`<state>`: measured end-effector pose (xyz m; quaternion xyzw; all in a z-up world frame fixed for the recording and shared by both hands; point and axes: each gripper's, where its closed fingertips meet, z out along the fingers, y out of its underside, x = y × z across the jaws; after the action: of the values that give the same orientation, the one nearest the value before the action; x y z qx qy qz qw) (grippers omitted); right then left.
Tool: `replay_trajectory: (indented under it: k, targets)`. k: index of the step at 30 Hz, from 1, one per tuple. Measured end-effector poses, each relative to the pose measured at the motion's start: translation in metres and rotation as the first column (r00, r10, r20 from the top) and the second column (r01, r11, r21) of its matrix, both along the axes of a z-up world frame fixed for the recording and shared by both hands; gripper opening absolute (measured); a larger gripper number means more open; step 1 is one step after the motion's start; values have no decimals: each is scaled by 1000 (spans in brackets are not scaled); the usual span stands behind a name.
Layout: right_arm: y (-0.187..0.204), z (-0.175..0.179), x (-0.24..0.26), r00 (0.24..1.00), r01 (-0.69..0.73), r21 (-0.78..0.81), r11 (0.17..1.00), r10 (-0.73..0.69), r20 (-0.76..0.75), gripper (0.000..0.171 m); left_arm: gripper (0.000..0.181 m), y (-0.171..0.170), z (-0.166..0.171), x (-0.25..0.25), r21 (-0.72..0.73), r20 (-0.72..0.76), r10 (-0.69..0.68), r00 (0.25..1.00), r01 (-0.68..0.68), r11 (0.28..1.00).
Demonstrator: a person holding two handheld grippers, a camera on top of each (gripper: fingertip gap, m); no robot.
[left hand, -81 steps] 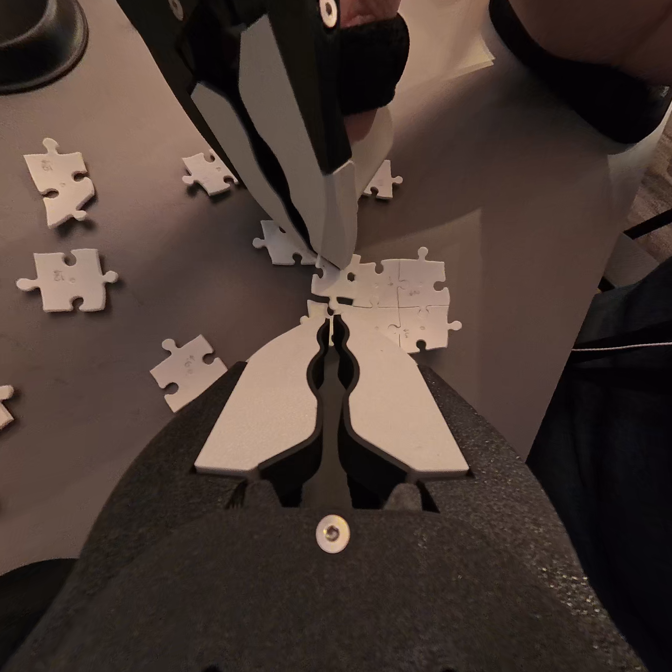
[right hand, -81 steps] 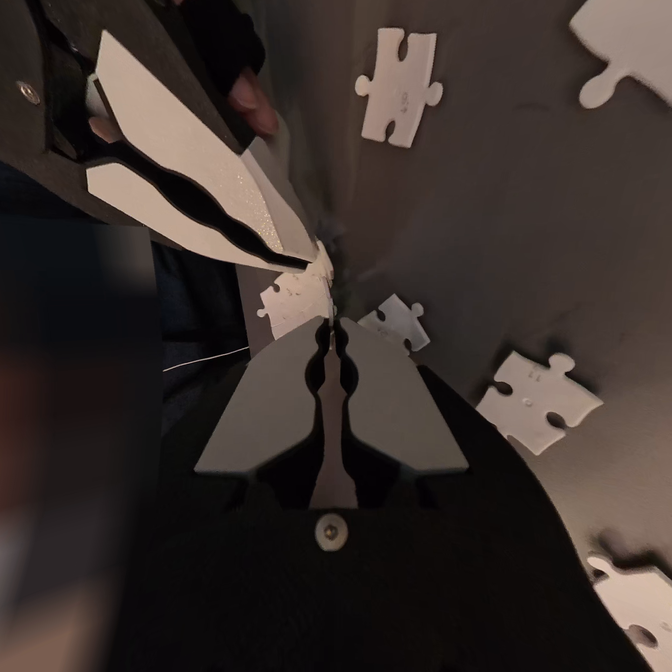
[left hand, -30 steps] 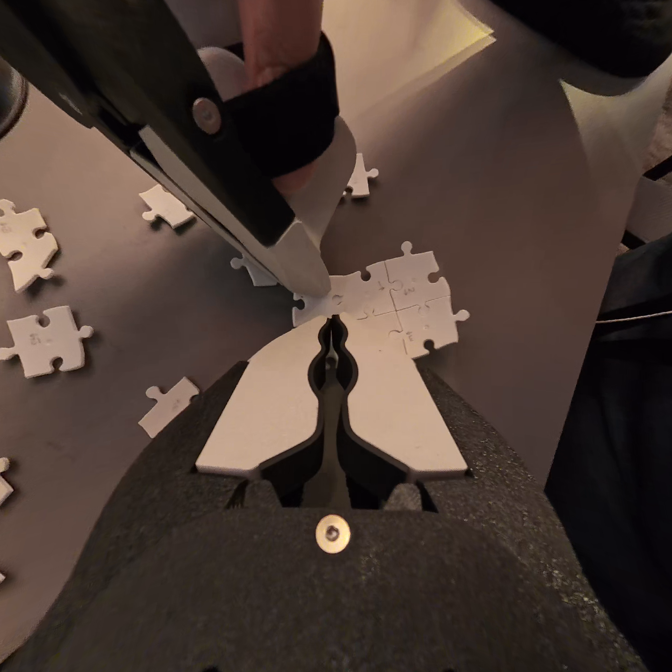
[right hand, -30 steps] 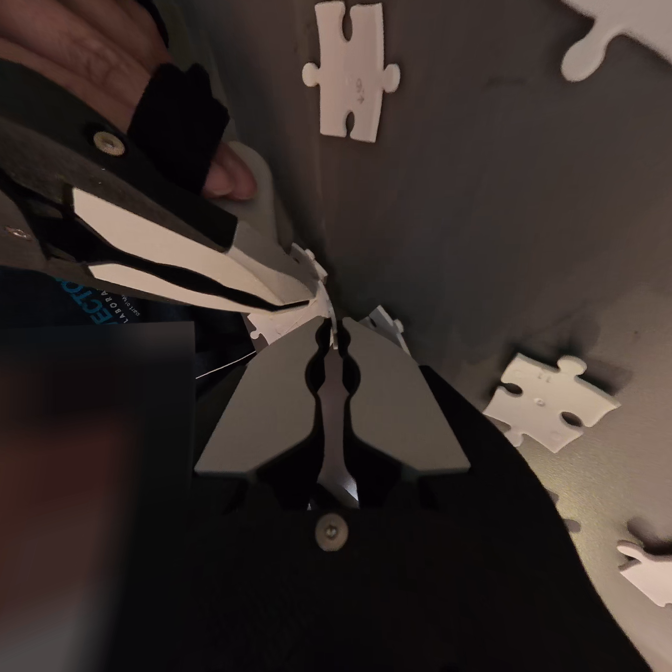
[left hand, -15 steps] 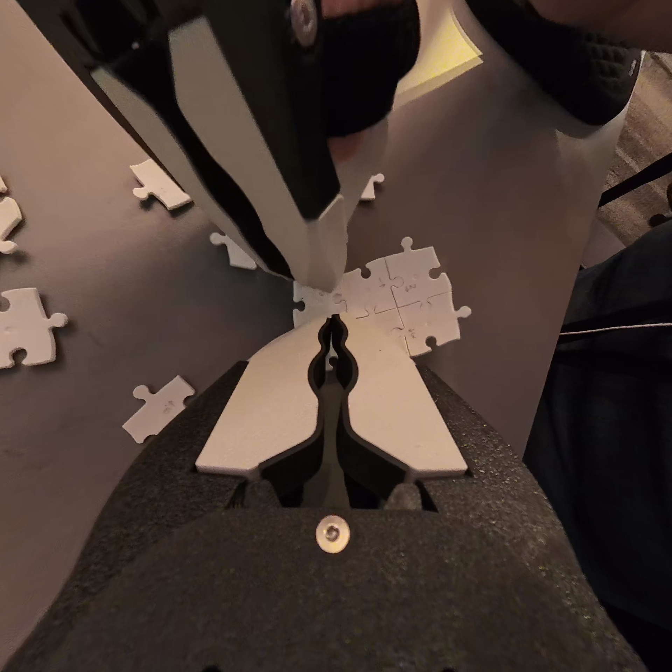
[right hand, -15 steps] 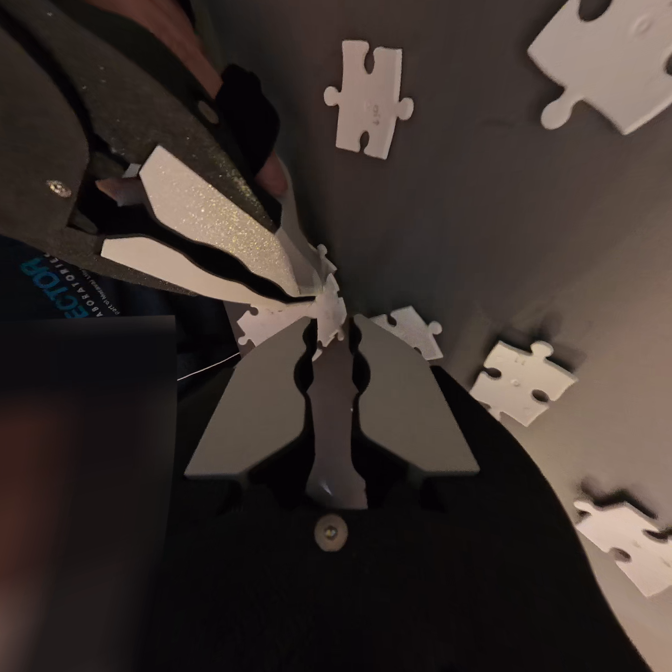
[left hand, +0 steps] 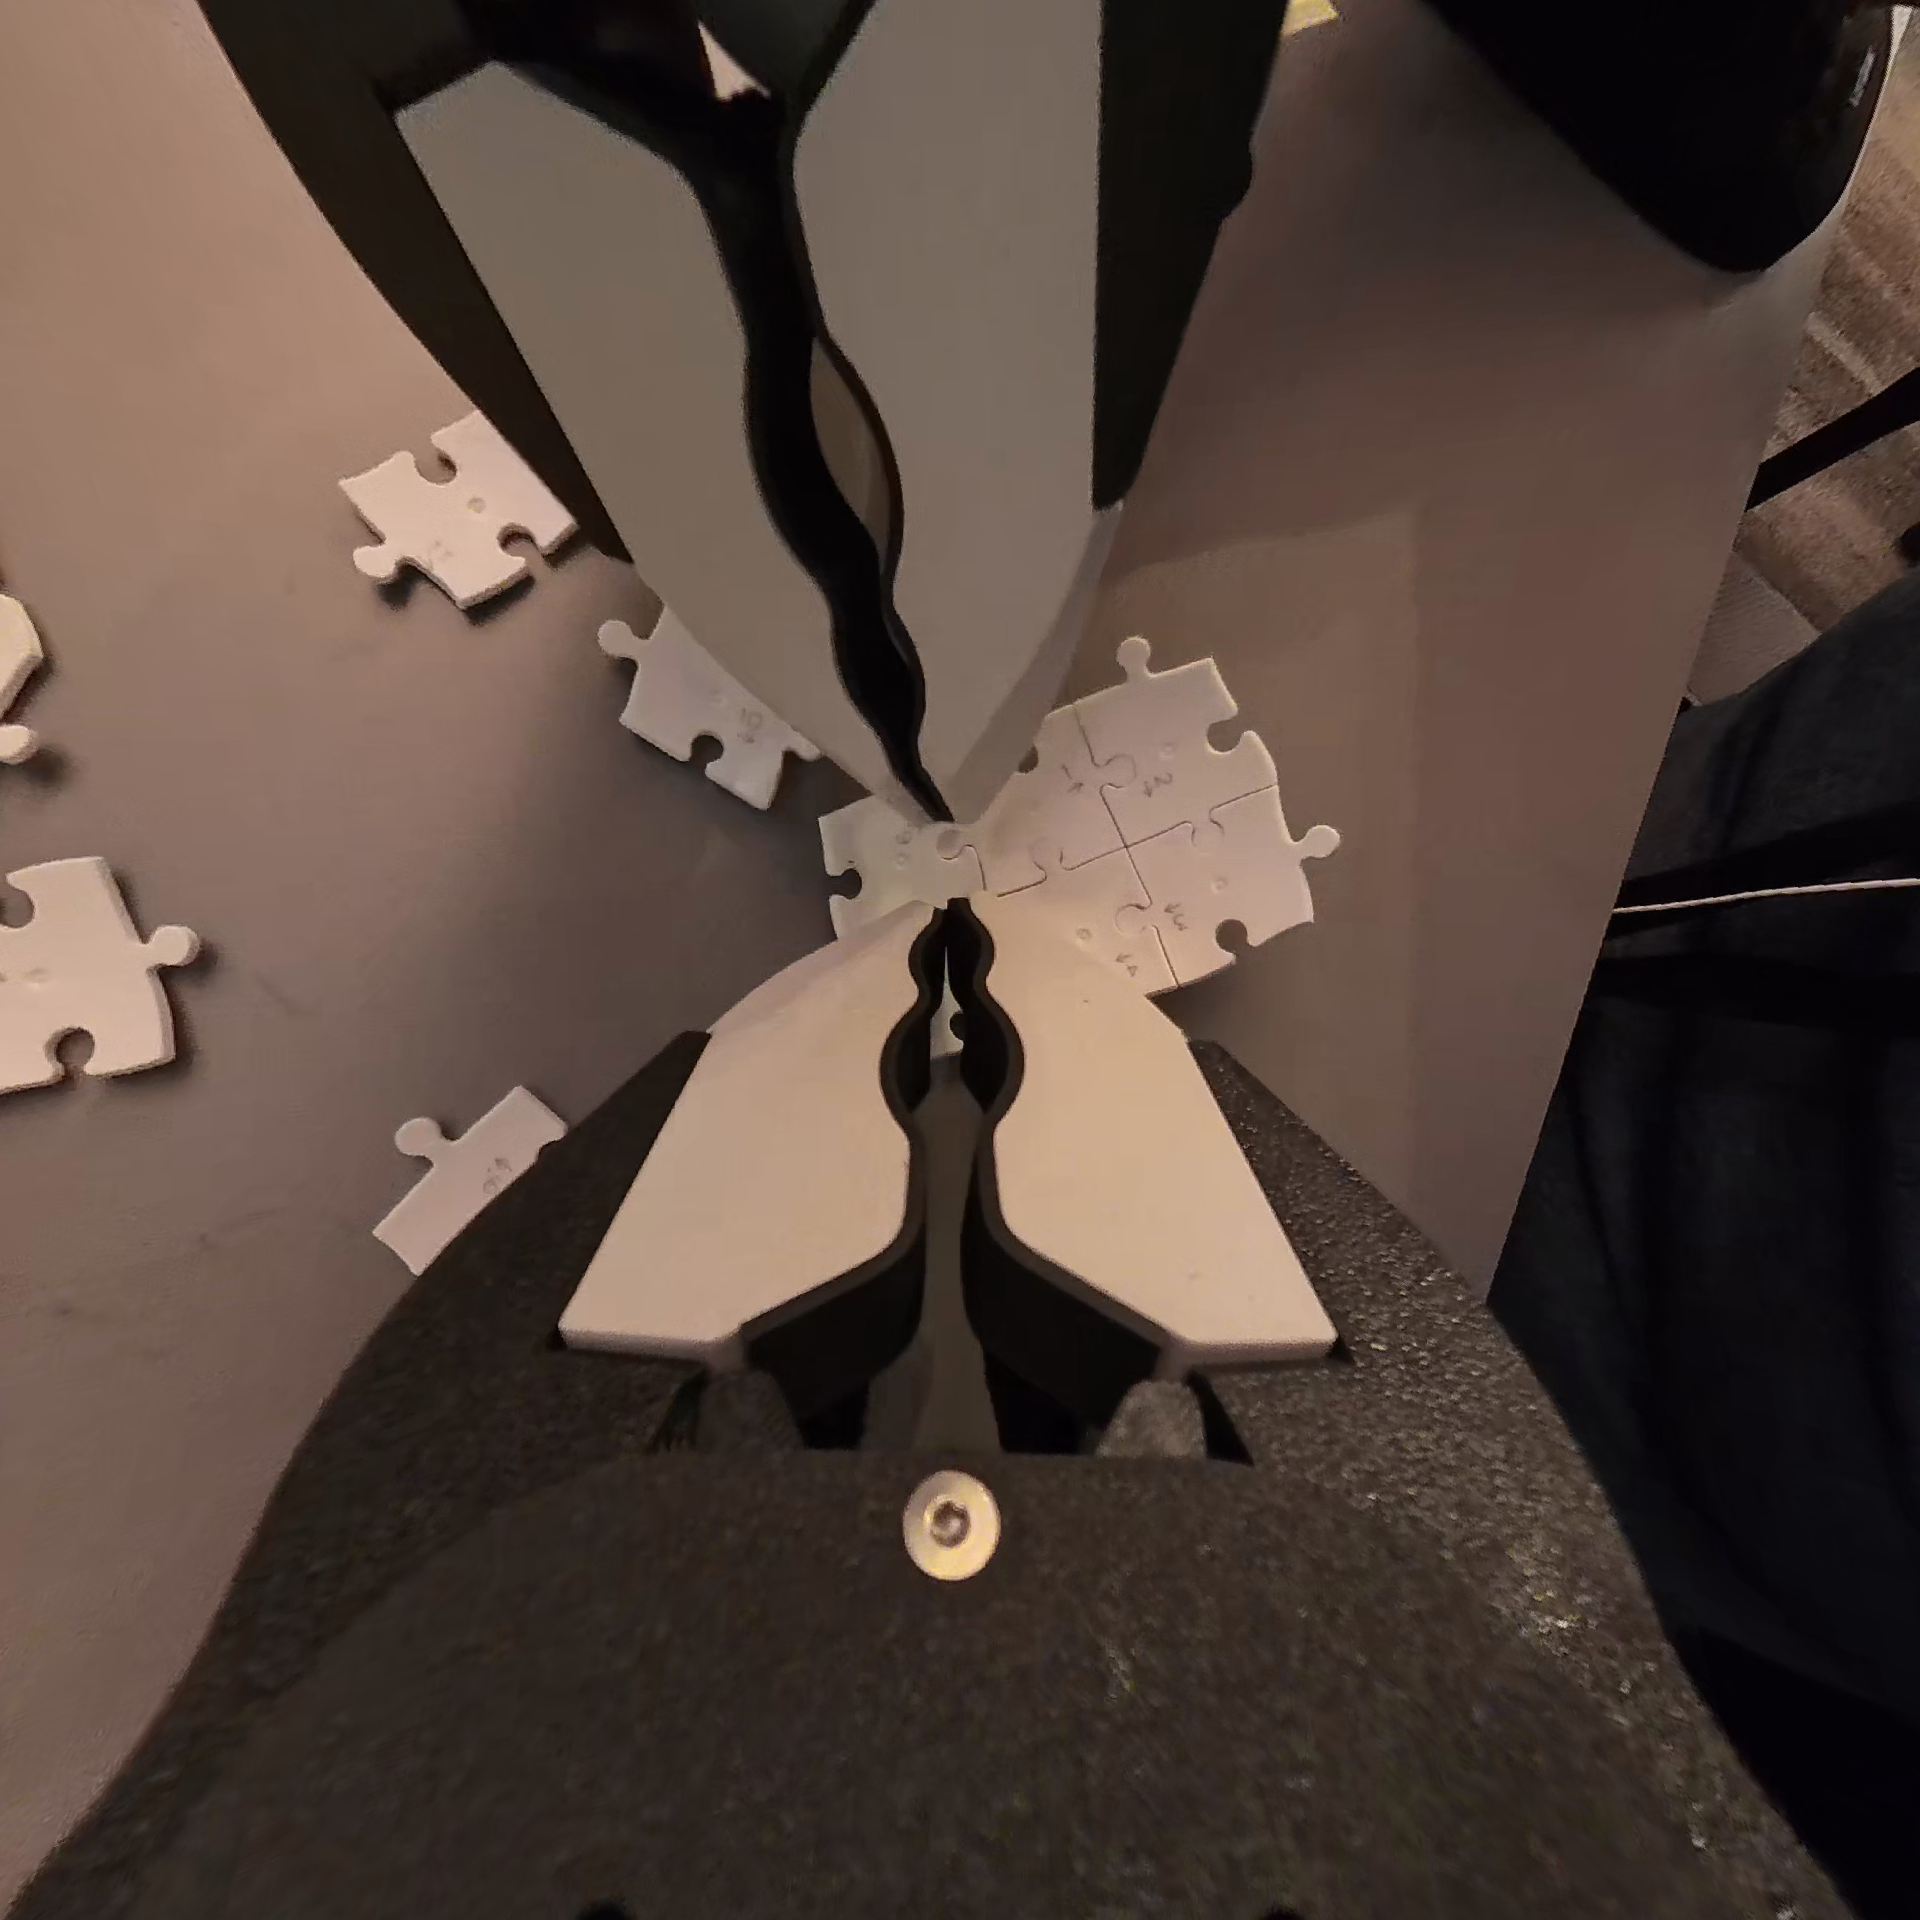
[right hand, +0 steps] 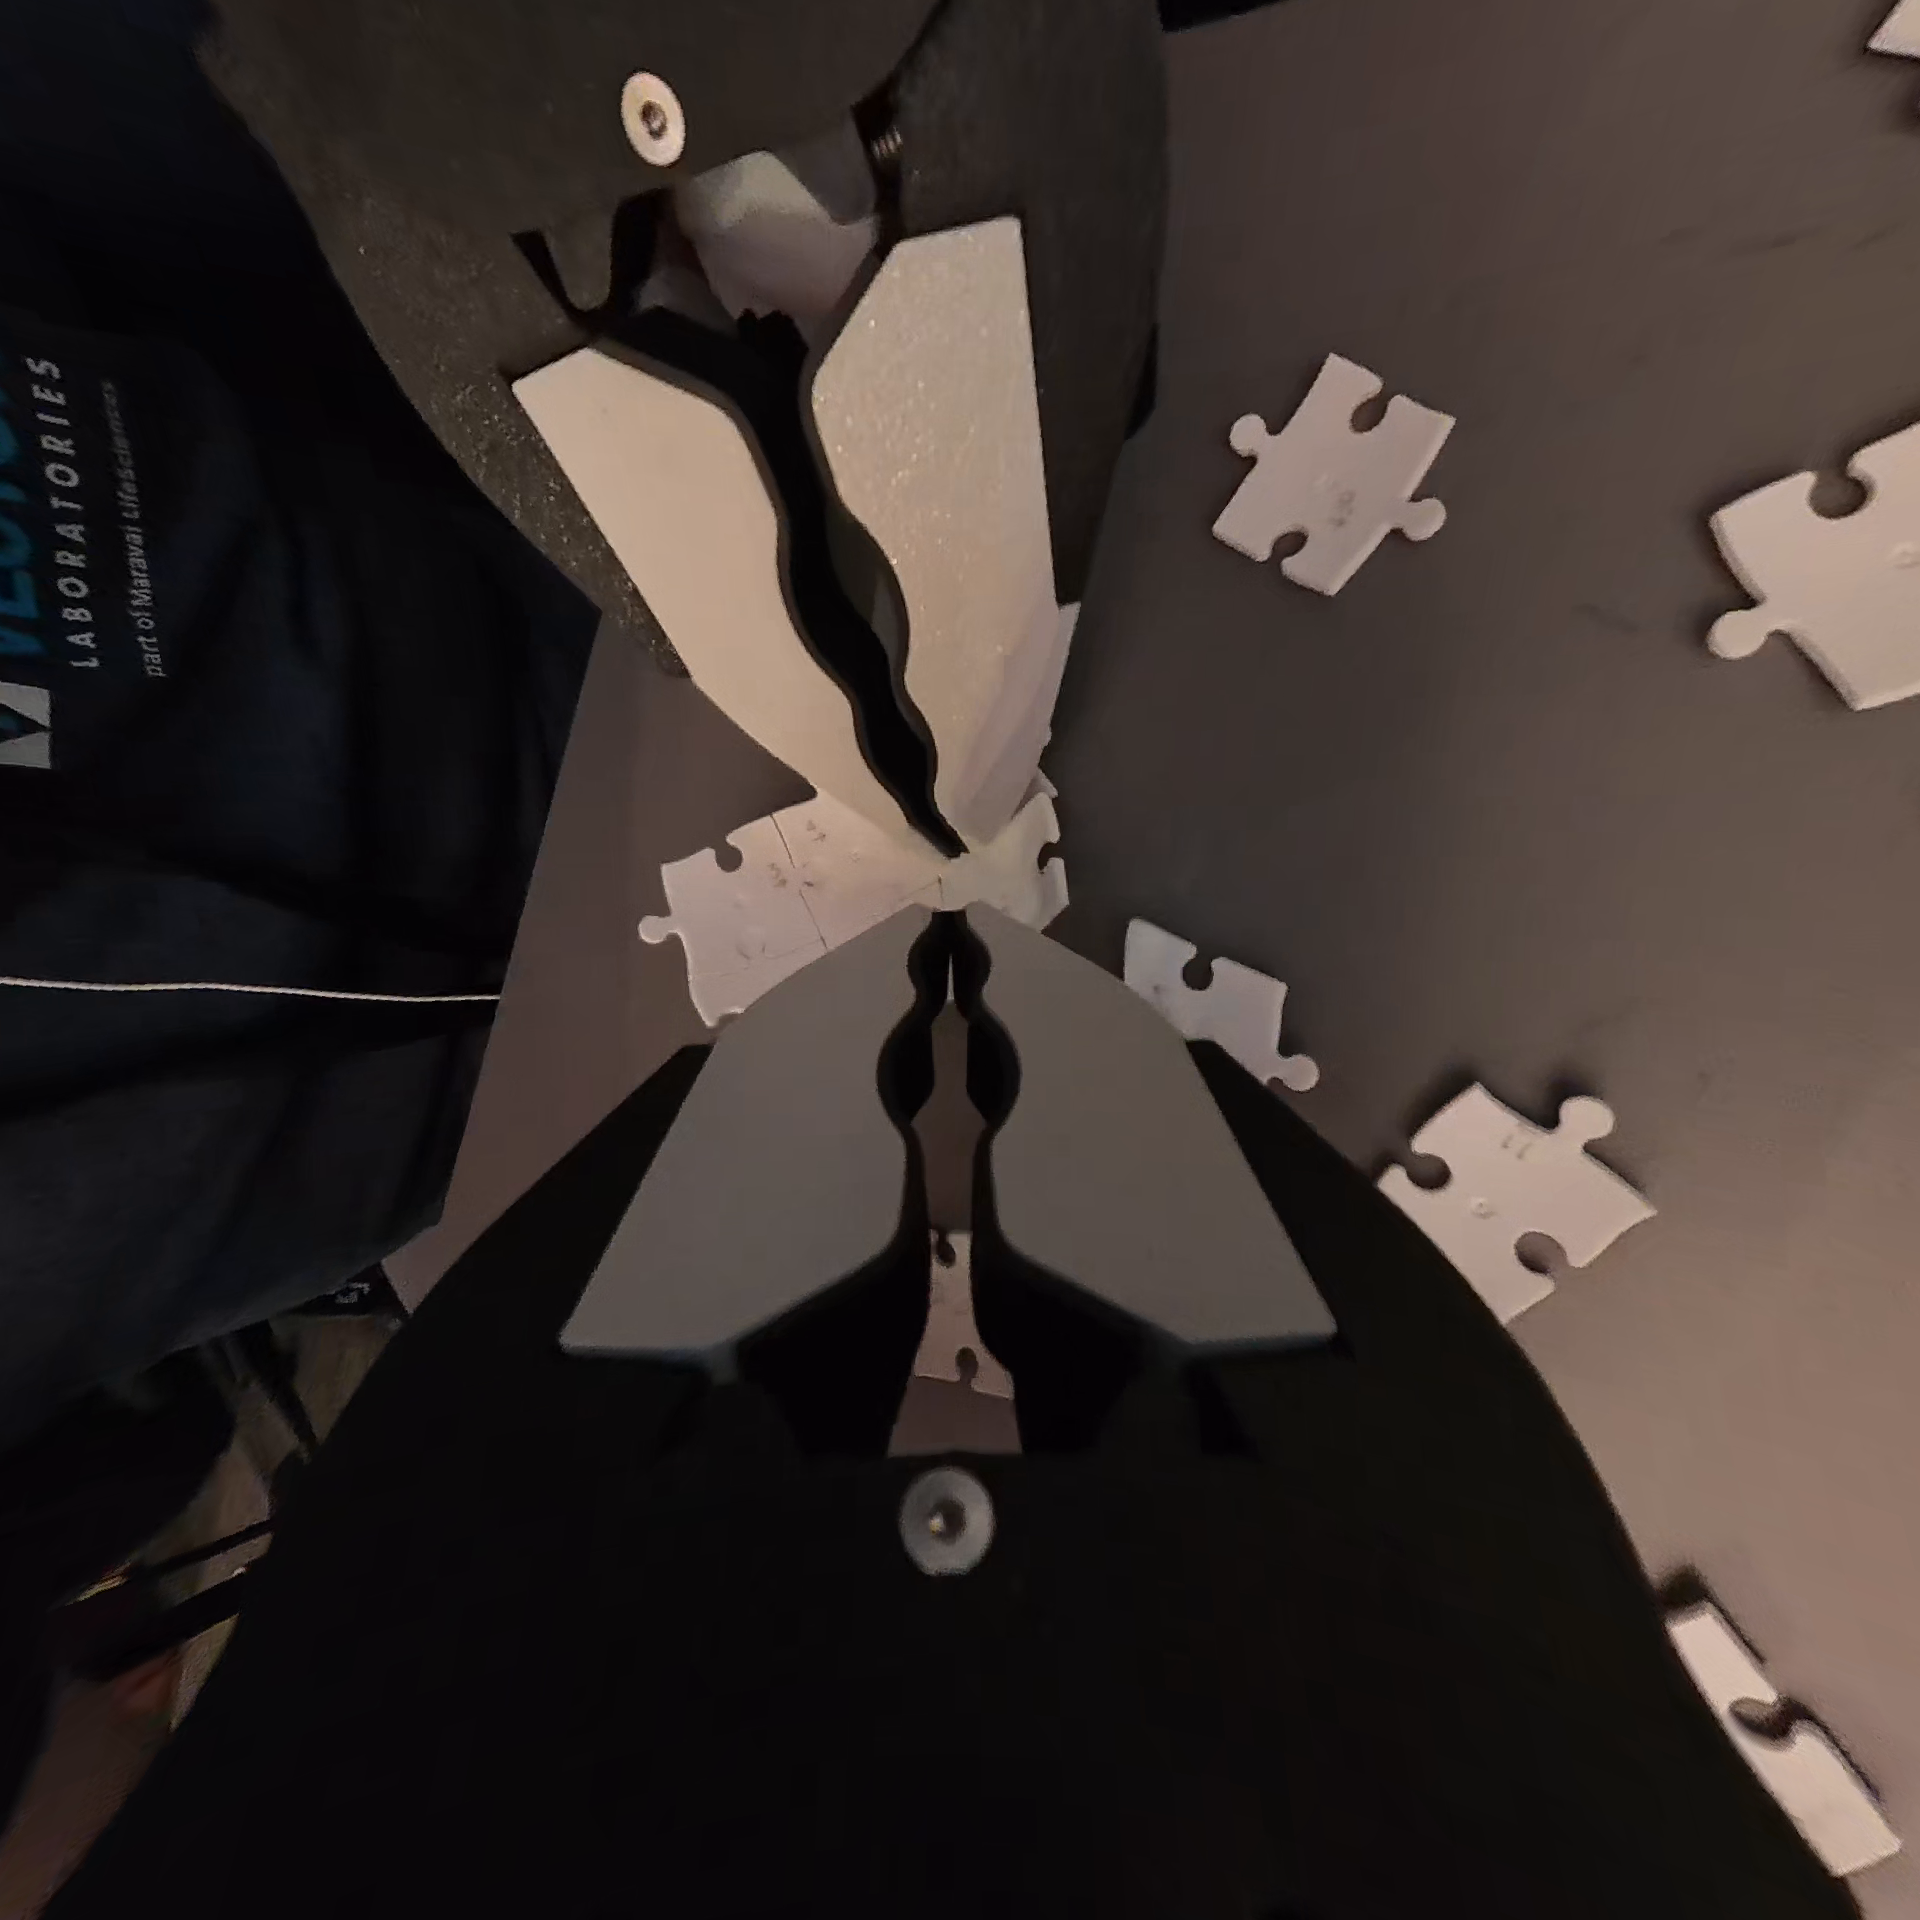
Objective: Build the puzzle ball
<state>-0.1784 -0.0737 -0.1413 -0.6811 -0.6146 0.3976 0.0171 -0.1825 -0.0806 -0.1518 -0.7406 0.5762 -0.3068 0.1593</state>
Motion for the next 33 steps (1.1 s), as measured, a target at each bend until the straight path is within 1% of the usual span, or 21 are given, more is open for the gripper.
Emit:
replay_trajectory:
  k: [4,8,11,14,16,23,29,33]
  targets:
    - [1,-4,3,1000,-14,2,1000,14,-1,1,0,1,0,0,9,-15,-4,1000,4,1000]
    - [-6,-4,4,998,-65,11,998,65,-20,1,0,1,0,1,12,-24,-8,1000,9,1000]
    - [-10,-2,1,996,-78,11,997,78,-43,1,0,1,0,1,17,-27,-10,1000,10,1000]
    - [-14,-7,2,995,-97,10,995,97,-29,1,0,1,0,1,19,-26,-8,1000,9,1000]
    - [-14,-10,1,995,-95,26,995,95,-25,1,0,1,0,1,20,-25,-7,1000,8,1000]
    - [-16,-11,1,996,-78,-18,997,77,-34,1,0,-2,-1,2,9,-33,-20,999,20,1000]
    - [-17,-14,2,995,-89,25,996,90,-36,2,0,-3,0,3,12,-34,-20,999,20,1000]
    - [-17,-14,2,996,-80,0,997,80,-40,2,0,-2,0,4,23,-47,-27,999,28,999]
